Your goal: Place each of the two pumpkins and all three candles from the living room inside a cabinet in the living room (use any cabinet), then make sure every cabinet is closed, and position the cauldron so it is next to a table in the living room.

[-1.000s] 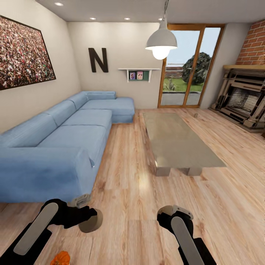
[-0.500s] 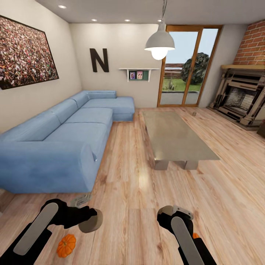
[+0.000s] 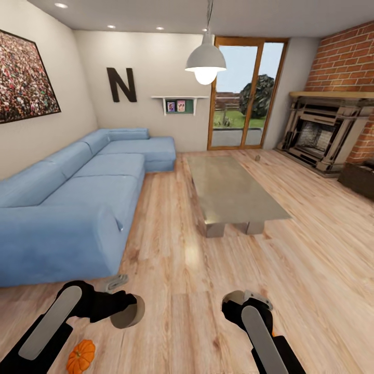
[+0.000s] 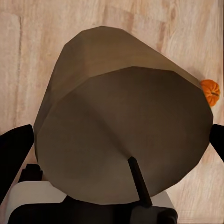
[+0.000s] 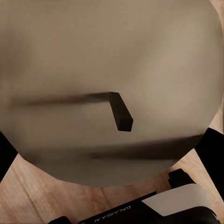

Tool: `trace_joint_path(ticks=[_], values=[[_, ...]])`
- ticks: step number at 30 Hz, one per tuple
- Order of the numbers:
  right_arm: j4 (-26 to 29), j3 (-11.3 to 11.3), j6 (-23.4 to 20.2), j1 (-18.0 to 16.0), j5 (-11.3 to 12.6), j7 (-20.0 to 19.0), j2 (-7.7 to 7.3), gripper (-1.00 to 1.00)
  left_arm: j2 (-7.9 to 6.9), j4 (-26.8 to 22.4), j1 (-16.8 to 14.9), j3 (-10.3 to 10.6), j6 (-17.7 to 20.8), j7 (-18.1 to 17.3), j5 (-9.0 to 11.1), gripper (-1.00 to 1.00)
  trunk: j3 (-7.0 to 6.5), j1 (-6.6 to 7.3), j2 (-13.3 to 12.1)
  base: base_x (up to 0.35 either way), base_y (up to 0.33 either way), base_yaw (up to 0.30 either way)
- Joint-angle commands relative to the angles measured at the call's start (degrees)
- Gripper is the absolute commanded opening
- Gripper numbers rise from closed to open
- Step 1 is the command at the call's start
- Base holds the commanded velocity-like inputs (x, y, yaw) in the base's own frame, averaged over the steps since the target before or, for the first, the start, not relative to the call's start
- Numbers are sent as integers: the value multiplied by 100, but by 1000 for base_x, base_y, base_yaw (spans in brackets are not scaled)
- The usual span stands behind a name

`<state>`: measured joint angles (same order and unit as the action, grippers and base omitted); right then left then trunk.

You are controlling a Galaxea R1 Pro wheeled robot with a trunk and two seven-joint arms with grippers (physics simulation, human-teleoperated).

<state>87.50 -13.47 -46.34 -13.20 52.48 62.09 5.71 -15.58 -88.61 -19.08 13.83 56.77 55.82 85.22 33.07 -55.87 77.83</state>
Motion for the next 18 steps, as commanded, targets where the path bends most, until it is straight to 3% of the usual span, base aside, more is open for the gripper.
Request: trace_joint_path(ticks=[1, 18], values=[[5, -4, -33, -7, 43, 59, 1, -100, -5, -7, -2, 6, 1, 60, 56, -100, 6, 0, 4, 0, 0, -279], [-10, 11, -28, -7, 43, 59, 1, -100, 1, -7, 0, -12, 1, 60, 50, -100, 6, 0, 4, 0, 0, -280]])
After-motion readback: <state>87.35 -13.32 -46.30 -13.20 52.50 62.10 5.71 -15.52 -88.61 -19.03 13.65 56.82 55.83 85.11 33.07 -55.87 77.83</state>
